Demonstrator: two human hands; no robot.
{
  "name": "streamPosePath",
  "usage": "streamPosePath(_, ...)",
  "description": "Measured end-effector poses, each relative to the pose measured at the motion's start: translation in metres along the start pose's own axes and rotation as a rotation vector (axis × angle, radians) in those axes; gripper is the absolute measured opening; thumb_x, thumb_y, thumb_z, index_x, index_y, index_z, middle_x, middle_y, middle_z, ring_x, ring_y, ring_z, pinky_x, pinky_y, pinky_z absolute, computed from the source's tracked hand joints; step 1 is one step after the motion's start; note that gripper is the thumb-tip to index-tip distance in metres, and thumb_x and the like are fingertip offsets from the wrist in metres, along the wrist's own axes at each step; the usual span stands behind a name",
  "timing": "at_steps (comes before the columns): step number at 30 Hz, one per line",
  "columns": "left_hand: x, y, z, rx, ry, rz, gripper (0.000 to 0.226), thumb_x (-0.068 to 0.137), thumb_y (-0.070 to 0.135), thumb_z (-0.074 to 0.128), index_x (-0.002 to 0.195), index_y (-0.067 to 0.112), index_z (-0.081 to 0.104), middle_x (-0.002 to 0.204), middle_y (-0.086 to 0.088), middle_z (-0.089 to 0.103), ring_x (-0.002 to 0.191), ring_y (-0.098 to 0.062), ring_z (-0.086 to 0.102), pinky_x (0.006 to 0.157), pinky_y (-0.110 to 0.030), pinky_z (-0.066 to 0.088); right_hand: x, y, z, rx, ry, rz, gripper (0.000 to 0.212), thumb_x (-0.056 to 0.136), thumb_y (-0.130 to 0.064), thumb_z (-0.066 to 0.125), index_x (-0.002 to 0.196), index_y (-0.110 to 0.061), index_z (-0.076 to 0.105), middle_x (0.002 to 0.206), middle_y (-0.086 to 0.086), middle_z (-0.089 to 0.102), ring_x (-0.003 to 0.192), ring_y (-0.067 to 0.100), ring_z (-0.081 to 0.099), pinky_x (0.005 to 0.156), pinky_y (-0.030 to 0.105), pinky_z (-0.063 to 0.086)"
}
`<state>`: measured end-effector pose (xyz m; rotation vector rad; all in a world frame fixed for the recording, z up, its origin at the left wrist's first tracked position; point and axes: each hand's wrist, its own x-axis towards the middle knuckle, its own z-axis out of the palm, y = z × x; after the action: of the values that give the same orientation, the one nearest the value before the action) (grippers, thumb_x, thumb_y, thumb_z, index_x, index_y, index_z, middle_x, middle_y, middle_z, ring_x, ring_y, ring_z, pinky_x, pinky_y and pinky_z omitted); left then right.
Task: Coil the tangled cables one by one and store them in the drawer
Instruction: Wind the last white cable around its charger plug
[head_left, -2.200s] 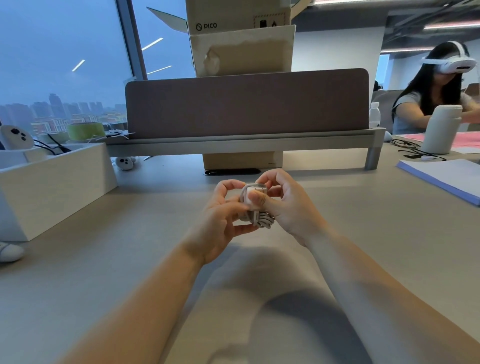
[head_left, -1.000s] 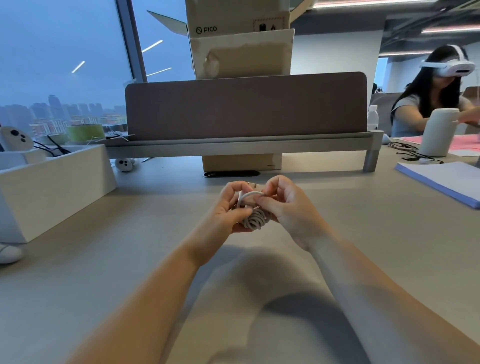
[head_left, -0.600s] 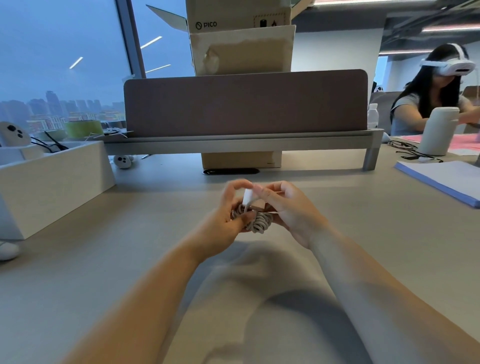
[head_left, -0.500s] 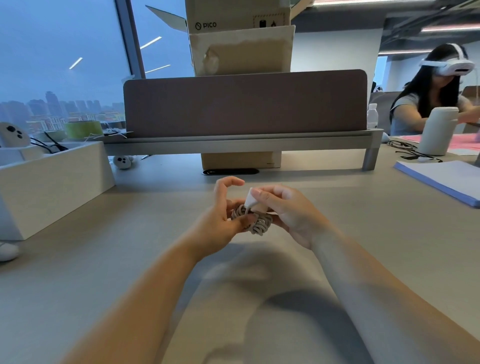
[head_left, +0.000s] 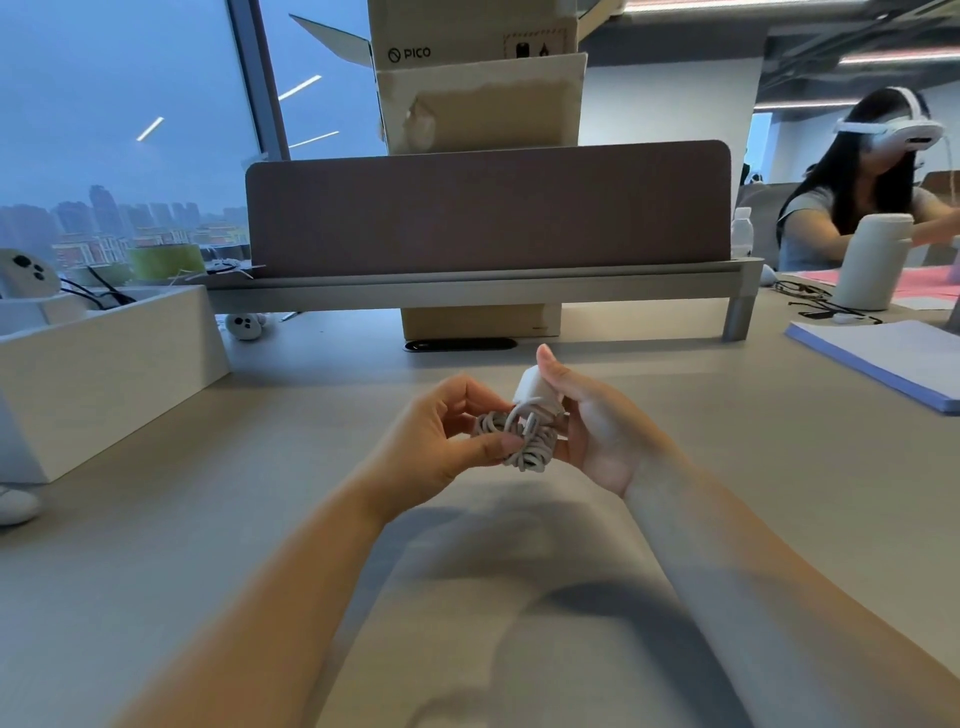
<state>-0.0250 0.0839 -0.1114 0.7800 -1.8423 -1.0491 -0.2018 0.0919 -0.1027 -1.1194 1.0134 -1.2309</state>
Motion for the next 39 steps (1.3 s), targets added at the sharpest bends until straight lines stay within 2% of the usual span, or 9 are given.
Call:
streamPosePath(6,-0.002,0.005,0.006,0.051,-0.092,0.012,0.028,0.072,0.009,0.077,0.096,0.012,0.065,0.09,0.0,0.071,0.089,-0.015,0.067,0.083,-0.029,0.055,0.003,0.001,-0.001,-0.058,0.07,-0.046,0.058,0.087,-0.065,0.04,0.095,-0.009,0.053,0.078,0.009,0.053,0.078,0.024,0.054,0.075,0.038,0.052)
streamPosePath(13,-0.008,0.013,0.007,-0.185,-0.152,-0.073,0.04,0.071,0.013,0.073,0.108,0.012,0.06,0.105,-0.012,0.069,0.099,-0.026,0.068,0.08,-0.034,0.057,0.008,0.003,-0.006,-0.008,0.077,-0.038,0.064,0.087,-0.069,0.03,0.086,-0.009,0.052,0.063,0.006,0.059,0.056,0.016,0.059,0.058,0.028,0.052)
streamPosePath(19,-0.007,0.013,0.012,-0.29,-0.062,-0.072,0.017,0.084,0.018,0.058,0.099,0.014,0.064,0.102,-0.007,0.07,0.097,-0.02,0.068,0.078,-0.027,0.056,0.011,0.005,-0.01,0.072,-0.078,-0.052,0.048,0.074,-0.051,0.063,0.087,-0.006,0.055,0.074,0.009,0.059,0.07,0.021,0.06,0.073,0.036,0.053)
streamPosePath(22,-0.005,0.011,0.014,-0.299,-0.028,-0.094,0.013,0.086,0.017,0.062,0.098,0.014,0.066,0.098,-0.004,0.072,0.093,-0.017,0.068,0.077,-0.025,0.055,0.013,0.006,-0.009,0.083,-0.068,-0.086,0.041,0.072,-0.044,0.068,0.082,-0.006,0.056,0.078,0.012,0.06,0.076,0.025,0.06,0.077,0.037,0.052)
streamPosePath(25,-0.005,0.011,0.015,-0.216,-0.018,-0.071,0.036,0.068,0.021,0.084,0.098,0.017,0.064,0.096,-0.002,0.071,0.089,-0.017,0.069,0.078,-0.026,0.055,0.013,0.007,-0.007,0.088,-0.012,-0.094,0.054,0.07,-0.043,0.071,0.099,0.0,0.054,0.088,0.017,0.062,0.086,0.032,0.063,0.078,0.041,0.056)
streamPosePath(28,-0.005,0.012,0.018,-0.115,0.016,-0.083,0.045,0.062,0.011,0.084,0.1,0.016,0.06,0.094,0.003,0.069,0.086,-0.015,0.07,0.077,-0.023,0.056,0.015,0.01,-0.006,0.099,0.046,-0.078,0.078,0.065,-0.046,0.076,0.118,0.002,0.046,0.095,0.019,0.063,0.089,0.035,0.067,0.076,0.042,0.059)
streamPosePath(33,-0.007,0.012,0.018,-0.038,-0.003,-0.064,0.041,0.074,-0.005,0.074,0.103,0.02,0.057,0.101,0.0,0.065,0.086,-0.011,0.069,0.078,-0.022,0.055,0.017,0.011,-0.006,0.084,0.073,-0.084,0.087,0.067,-0.052,0.077,0.125,0.003,0.042,0.091,0.015,0.062,0.083,0.027,0.066,0.067,0.035,0.057)
streamPosePath(36,-0.007,0.012,0.017,-0.013,-0.022,-0.058,0.046,0.075,-0.011,0.068,0.107,0.02,0.056,0.104,-0.003,0.063,0.084,-0.008,0.067,0.077,-0.022,0.055,0.018,0.013,-0.006,0.01,0.077,-0.078,0.081,0.066,-0.06,0.073,0.115,-0.001,0.048,0.081,0.009,0.062,0.077,0.022,0.061,0.068,0.034,0.054)
streamPosePath(39,-0.006,0.011,0.019,0.034,-0.066,-0.035,0.056,0.074,-0.016,0.063,0.114,0.022,0.053,0.103,-0.001,0.062,0.087,-0.008,0.067,0.078,-0.022,0.055,0.018,0.013,-0.005,0.021,0.068,-0.065,0.074,0.071,-0.056,0.073,0.114,-0.001,0.049,0.09,0.017,0.064,0.08,0.029,0.063,0.071,0.041,0.056)
